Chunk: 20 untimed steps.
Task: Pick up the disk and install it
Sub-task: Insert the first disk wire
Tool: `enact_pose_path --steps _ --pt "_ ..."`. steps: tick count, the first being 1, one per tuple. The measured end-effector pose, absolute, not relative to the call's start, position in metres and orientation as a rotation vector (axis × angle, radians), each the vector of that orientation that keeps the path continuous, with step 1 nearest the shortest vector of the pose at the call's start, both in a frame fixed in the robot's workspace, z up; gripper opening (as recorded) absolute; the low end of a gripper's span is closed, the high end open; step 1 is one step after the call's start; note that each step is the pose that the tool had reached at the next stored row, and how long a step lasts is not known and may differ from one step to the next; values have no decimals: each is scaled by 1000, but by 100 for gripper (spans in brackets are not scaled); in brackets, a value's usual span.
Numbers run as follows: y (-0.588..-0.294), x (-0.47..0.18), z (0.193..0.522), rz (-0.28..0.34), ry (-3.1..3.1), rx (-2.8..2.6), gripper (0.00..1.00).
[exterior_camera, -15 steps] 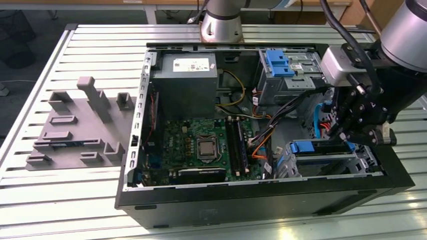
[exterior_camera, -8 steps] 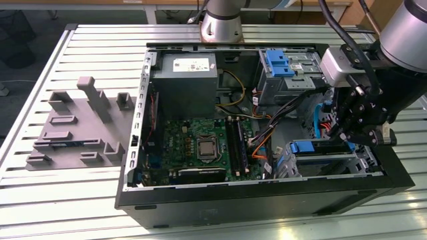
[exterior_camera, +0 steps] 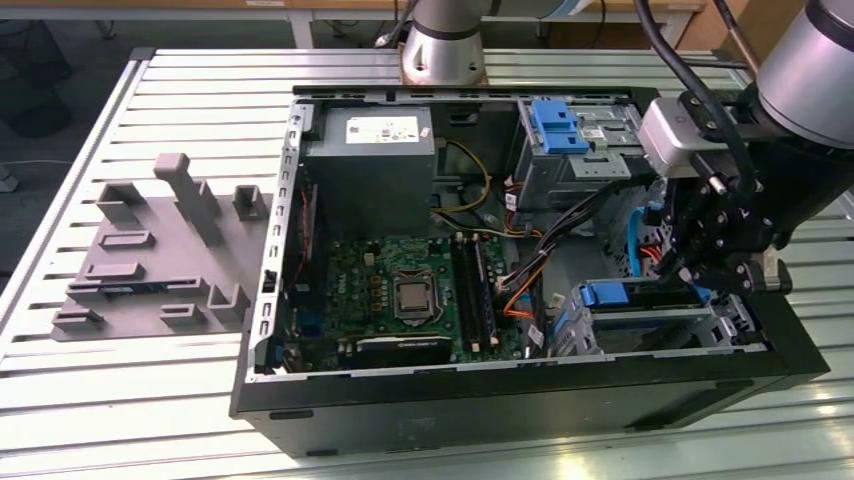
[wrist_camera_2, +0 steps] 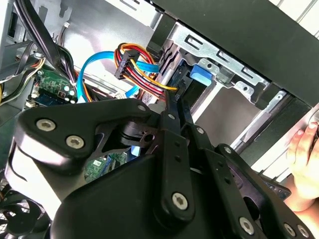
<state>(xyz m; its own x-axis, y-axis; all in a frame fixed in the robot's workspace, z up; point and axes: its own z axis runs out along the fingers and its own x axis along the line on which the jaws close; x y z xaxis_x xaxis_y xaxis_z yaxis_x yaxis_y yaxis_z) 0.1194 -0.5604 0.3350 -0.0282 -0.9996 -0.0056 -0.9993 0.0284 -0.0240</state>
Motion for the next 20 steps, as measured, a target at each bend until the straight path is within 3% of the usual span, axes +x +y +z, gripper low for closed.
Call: enact_pose_path --steps 17,19,20 --pt "-560 119 329 -17 2236 -2174 16" --pt "-560 119 330 -17 2236 -2174 17" --pt "-560 119 331 -18 2237 -2174 24"
